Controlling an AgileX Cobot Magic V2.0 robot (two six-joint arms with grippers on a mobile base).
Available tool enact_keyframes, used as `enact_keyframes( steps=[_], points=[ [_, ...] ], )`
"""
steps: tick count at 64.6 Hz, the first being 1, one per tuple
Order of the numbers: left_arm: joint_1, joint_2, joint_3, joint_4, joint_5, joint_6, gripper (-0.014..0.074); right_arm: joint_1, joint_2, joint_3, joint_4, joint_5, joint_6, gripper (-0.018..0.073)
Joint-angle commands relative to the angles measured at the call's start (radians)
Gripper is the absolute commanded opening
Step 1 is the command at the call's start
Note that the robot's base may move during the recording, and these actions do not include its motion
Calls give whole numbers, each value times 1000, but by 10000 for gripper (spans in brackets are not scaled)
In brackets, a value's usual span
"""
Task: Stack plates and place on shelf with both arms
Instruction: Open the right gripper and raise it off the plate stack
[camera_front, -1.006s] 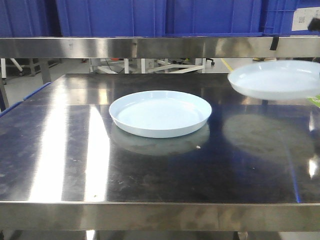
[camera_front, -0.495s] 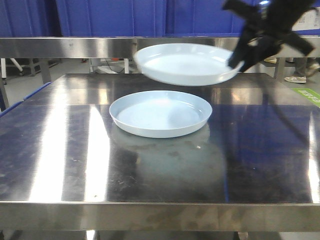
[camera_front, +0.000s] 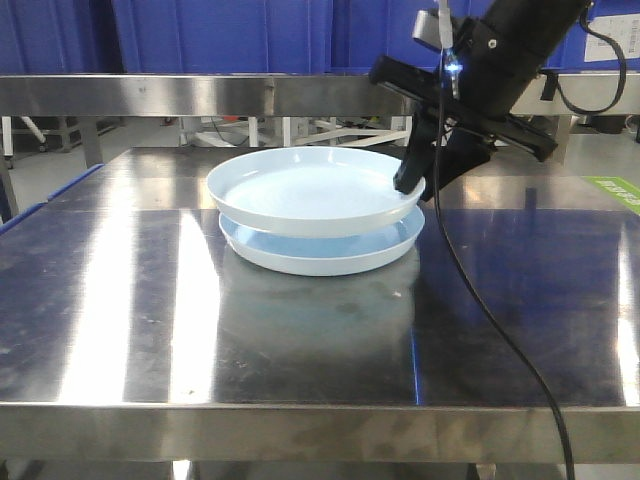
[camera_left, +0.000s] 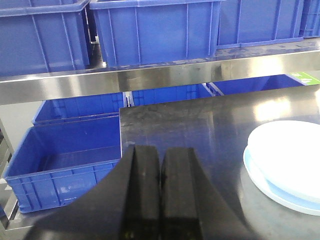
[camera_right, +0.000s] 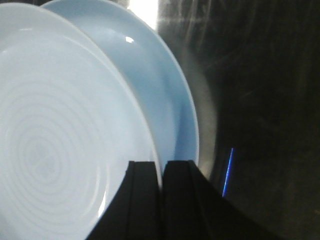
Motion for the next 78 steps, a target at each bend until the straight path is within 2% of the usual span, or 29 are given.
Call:
enact_keyframes(
  steps=[1, 24, 40, 55, 70, 78],
  points=[
    [2, 1, -29, -2, -94, -5, 83, 0, -60, -29, 24, -30, -2, 50],
    [16, 1, -29, -2, -94, -5, 83, 0, -45, -27, -3, -49, -2, 58],
    [16, 1, -29, -2, -94, -5, 83, 0, -45, -27, -4, -67, -2, 192],
    [16, 1, -29, -2, -94, -5, 83, 0, -45, -27, -4, -70, -2, 260],
    [16, 1, -29, -2, -94, -5, 83, 0, -78, -27, -14, -85, -2, 263],
    [16, 1, -29, -2, -94, -5, 83, 0, -124, -27, -85, -120, -21, 258]
  ],
)
